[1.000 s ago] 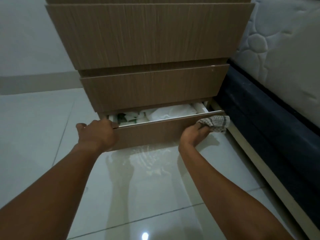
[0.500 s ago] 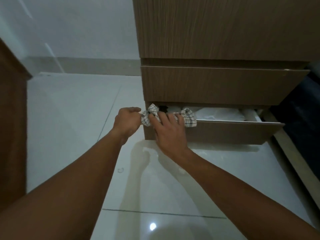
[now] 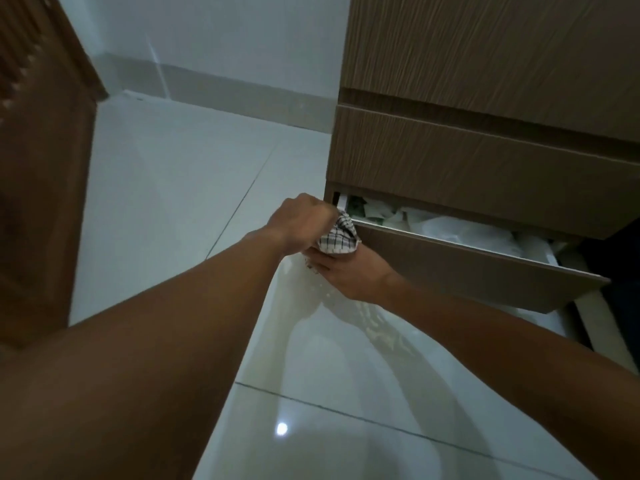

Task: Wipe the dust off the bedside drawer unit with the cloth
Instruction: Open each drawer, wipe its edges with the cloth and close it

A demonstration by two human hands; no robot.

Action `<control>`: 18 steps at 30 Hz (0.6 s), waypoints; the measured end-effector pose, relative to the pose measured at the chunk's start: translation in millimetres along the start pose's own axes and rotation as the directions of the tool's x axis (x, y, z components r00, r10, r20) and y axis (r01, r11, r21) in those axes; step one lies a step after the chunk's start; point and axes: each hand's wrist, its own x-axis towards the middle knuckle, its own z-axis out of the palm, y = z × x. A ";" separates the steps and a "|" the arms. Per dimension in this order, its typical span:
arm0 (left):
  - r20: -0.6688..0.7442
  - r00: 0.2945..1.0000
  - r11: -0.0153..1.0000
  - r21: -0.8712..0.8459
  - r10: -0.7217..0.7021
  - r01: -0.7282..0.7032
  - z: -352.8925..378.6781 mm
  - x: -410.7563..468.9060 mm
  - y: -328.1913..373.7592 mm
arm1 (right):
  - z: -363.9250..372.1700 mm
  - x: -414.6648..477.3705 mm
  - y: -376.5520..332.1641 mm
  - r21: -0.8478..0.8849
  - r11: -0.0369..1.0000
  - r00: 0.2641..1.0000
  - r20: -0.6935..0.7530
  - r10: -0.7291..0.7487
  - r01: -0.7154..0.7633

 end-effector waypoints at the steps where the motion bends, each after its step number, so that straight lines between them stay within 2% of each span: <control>1: -0.012 1.000 1.000 0.013 0.009 -0.009 -0.2 0.6 -0.1 | 1.0 -1.1 -1.1 -0.014 0.999 0.999 0.028 -0.031 0.031; 3: -0.025 0.999 0.995 0.094 0.041 -0.038 -2.9 4.1 0.0 | 2.3 -3.8 -2.4 0.000 0.992 0.987 0.094 -0.129 0.129; 5: -0.005 0.995 0.960 0.266 0.096 -0.091 -3.6 5.7 3.6 | 3.9 -11.7 1.9 0.013 0.987 0.978 0.136 -0.158 0.158; 7: 0.005 0.992 0.914 0.389 0.128 -0.119 -5.5 6.2 8.1 | 10.6 -27.9 6.5 0.068 0.986 0.983 0.097 -0.158 0.152; 11: 0.072 0.986 0.905 0.392 0.152 -0.169 -2.0 2.3 20.2 | 34.3 -77.2 17.7 0.137 0.979 0.984 0.074 -0.163 0.152; 13: 0.103 0.983 0.900 0.397 0.154 -0.182 3.2 1.5 25.7 | 39.3 -105.0 33.9 0.133 0.986 0.992 0.063 -0.109 0.100; 18: 0.030 0.988 0.882 0.446 0.154 -0.151 14.0 7.4 33.4 | 37.7 -165.2 70.2 0.166 0.986 0.994 0.110 -0.027 0.008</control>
